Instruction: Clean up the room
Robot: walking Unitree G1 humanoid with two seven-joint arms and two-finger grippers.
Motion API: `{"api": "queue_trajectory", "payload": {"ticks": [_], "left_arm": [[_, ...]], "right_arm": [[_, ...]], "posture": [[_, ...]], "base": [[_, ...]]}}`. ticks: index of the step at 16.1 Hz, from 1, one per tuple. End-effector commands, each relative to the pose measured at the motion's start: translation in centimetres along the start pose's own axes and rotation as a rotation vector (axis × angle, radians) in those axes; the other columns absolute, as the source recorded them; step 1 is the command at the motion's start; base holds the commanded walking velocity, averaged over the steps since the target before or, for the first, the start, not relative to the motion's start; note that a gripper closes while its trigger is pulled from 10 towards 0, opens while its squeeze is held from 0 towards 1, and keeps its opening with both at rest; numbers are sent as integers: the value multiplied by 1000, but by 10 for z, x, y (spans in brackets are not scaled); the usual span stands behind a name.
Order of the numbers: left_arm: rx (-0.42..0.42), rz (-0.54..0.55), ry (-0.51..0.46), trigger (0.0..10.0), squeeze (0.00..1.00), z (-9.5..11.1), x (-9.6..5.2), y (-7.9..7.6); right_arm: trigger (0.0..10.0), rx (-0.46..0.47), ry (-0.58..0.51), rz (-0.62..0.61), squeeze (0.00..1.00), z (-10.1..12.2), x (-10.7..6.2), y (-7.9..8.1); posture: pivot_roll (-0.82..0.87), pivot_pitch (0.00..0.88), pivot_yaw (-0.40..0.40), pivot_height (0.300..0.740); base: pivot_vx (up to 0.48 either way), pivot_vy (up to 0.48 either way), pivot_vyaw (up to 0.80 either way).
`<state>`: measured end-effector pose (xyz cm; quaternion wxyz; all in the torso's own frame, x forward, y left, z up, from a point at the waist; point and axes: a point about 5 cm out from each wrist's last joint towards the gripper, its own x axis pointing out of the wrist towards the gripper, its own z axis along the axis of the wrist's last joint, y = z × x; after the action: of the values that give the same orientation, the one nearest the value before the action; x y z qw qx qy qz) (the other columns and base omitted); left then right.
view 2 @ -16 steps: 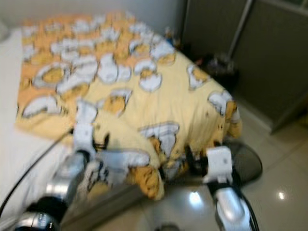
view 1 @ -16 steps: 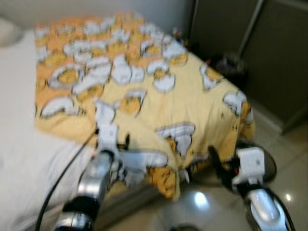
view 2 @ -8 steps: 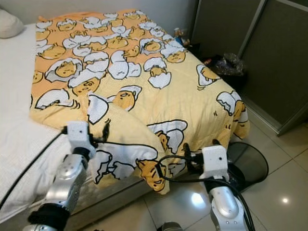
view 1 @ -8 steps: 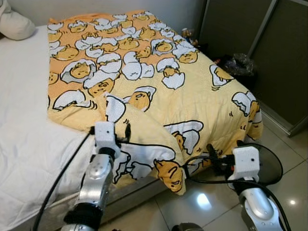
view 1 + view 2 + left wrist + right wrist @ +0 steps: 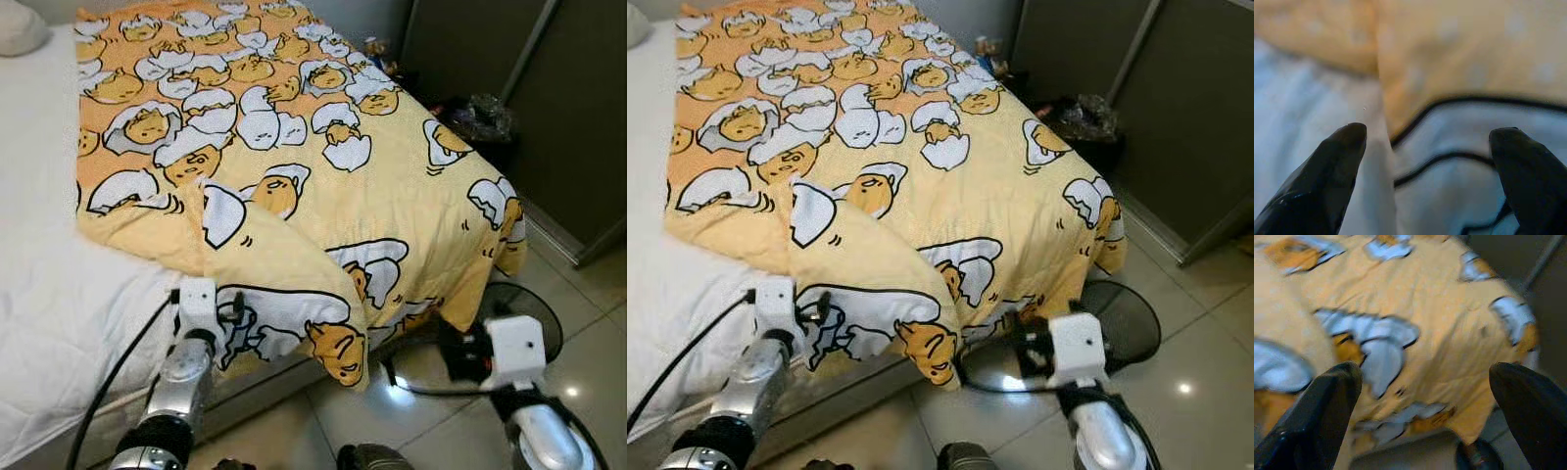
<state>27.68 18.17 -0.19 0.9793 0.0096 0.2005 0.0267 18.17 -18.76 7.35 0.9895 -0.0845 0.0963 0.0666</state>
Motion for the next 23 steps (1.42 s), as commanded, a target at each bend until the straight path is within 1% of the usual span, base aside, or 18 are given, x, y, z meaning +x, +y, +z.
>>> {"api": "queue_trajectory", "payload": {"ticks": [1, 2, 3, 5, 6, 8, 9, 11, 13, 15, 16, 17, 20, 23], "left_arm": [[-1, 0, 23, 10000, 0, -6, -1, -2], [3, 15, 26, 10000, 0, -8, -2, 0], [-21, 11, 30, 10000, 0, -12, -4, -1], [-45, -14, 21, 10000, 0, -14, -4, -6], [-32, -28, 28, 10000, 0, -13, -3, -9], [-2, -35, 83, 10000, 0, -19, -2, -10], [14, -40, 138, 0, 0, -26, -2, -11], [38, -58, 162, 0, 0, -22, 2, -16], [48, -39, 168, 0, 0, -18, 6, -13], [59, -29, 156, 0, 0, -12, 9, -14], [65, -31, 157, 0, 0, -12, 10, -14], [83, -39, 158, 0, 0, -11, 10, -15], [112, -14, 161, 0, 0, -12, 10, -10], [135, -20, 152, 0, 0, -12, 9, -5]], "right_arm": [[10000, 4, 21, 40, 0, 0, -2, 2], [10000, -7, 112, 131, 0, -12, -5, 12], [10000, -20, 178, 190, 0, -22, -9, 18], [10000, 8, 227, 228, 0, -27, -13, 20], [10000, 9, 261, 267, 0, -32, -15, 21], [10000, 6, 286, 307, 4, -34, -15, 23], [10000, 7, 304, 328, 4, -35, -13, 23], [10000, 3, 298, 335, 4, -32, -6, 20], [10000, 1, 282, 348, 0, -28, 2, 19], [10000, 4, 245, 375, 0, -16, 15, 18], [10000, 7, 243, 388, 0, -15, 16, 18], [10000, 1, 256, 421, 4, -16, 13, 21], [10000, 11, 272, 427, 0, -21, 9, 23], [10000, 36, 277, 429, 4, -23, 8, 27]], "posture": [[-329, 136, -32, 740], [-332, 138, -34, 740], [-326, 144, -40, 740], [-322, 150, -46, 740], [-319, 153, -49, 740], [-315, 154, -52, 740], [-315, 156, -57, 740], [-320, 157, -64, 740], [-330, 154, -68, 740], [-358, 151, -79, 740], [-361, 151, -80, 740], [-364, 149, -79, 740], [-357, 150, -70, 740], [-348, 152, -58, 740]], "base": [[0, 0, 0], [0, 0, 0], [0, 0, 0], [0, 0, 0], [0, 0, 0], [0, 0, 0], [0, 0, 0], [0, 0, 0], [0, 0, 0], [0, 0, 0], [0, 0, 0], [0, 0, 0], [0, 0, 0], [0, 0, 0]]}}
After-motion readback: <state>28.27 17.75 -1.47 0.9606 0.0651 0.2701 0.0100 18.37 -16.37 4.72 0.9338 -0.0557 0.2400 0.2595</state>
